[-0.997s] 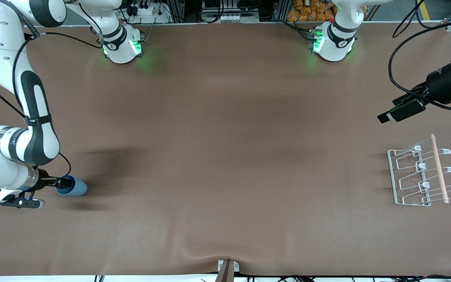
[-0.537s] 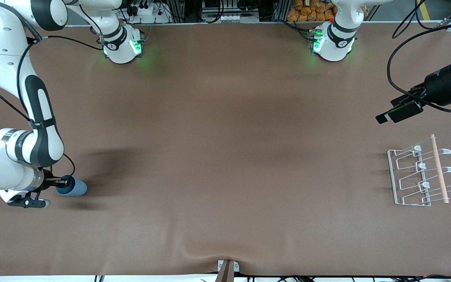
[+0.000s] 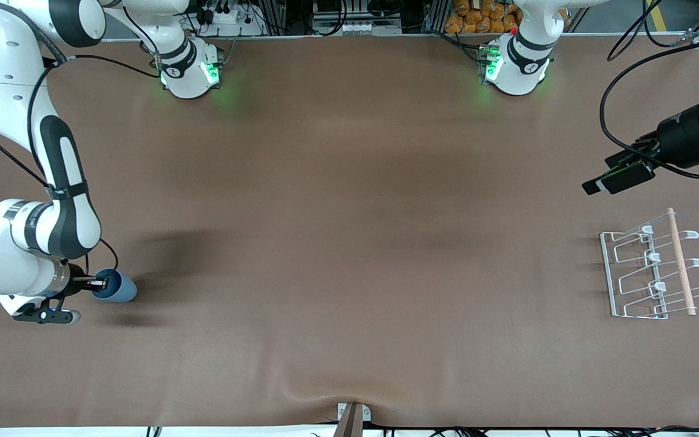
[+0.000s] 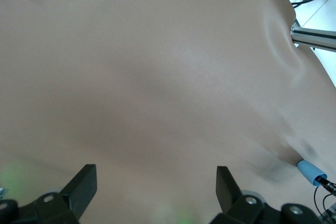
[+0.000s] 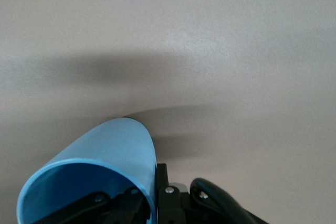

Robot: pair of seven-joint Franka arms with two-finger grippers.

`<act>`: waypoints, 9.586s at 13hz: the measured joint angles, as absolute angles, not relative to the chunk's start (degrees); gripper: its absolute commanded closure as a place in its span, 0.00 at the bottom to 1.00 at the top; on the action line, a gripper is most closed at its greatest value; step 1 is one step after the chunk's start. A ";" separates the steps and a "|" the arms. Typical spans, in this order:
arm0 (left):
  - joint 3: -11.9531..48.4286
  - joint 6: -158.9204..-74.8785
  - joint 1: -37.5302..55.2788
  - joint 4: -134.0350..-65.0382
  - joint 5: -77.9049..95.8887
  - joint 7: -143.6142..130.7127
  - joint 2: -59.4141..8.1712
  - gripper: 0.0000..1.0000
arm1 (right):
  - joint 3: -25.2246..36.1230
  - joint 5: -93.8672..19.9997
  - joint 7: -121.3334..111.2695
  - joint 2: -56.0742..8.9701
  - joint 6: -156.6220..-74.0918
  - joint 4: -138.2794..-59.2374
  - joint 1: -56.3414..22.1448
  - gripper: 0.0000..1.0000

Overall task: Transfer cup to left arm and place on rack
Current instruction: 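Lift the cup with the right gripper while the left gripper approaches, then close the left gripper on the cup base held by the right gripper, then open the right gripper and withdraw while the left gripper carries the cup, then move the cup with the left gripper over the wire rack, then lower the cup onto a rack peg with the left gripper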

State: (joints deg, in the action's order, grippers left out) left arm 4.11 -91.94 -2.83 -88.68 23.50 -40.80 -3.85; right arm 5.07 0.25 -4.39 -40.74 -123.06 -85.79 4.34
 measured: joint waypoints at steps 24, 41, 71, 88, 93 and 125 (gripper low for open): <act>5.07 -90.85 0.90 -83.01 44.50 -76.55 -10.16 0.00 | -12.12 -16.97 25.53 -30.51 -105.94 -76.70 -13.14 1.00; 5.07 -100.75 14.77 -82.15 48.58 -89.04 -17.14 0.00 | -12.36 -46.02 48.77 -28.35 -124.62 -74.06 -25.01 1.00; 5.05 -103.42 17.74 -81.13 41.97 -89.04 -19.75 1.00 | -11.28 -47.12 51.37 -24.79 -118.35 -73.76 -21.91 0.00; 3.59 -88.91 18.16 -81.60 -4.63 -93.98 -25.87 1.00 | -10.42 -14.68 27.99 -18.78 -92.08 -73.92 -4.60 0.00; 2.10 -78.74 16.42 -81.97 -17.96 -100.37 -29.63 1.00 | -10.21 -5.38 21.94 -15.51 -88.17 -73.84 -2.77 0.00; -0.84 -62.14 8.06 -84.88 -66.72 -109.21 -42.71 1.00 | 3.53 -0.79 3.36 -0.46 -75.07 -82.73 3.21 0.00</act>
State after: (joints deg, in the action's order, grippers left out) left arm -0.84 -62.14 8.06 -84.88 -66.72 -109.21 -42.71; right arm 3.53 -0.79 3.36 -0.46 -75.07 -82.73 3.21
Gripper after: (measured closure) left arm 0.282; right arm 0.000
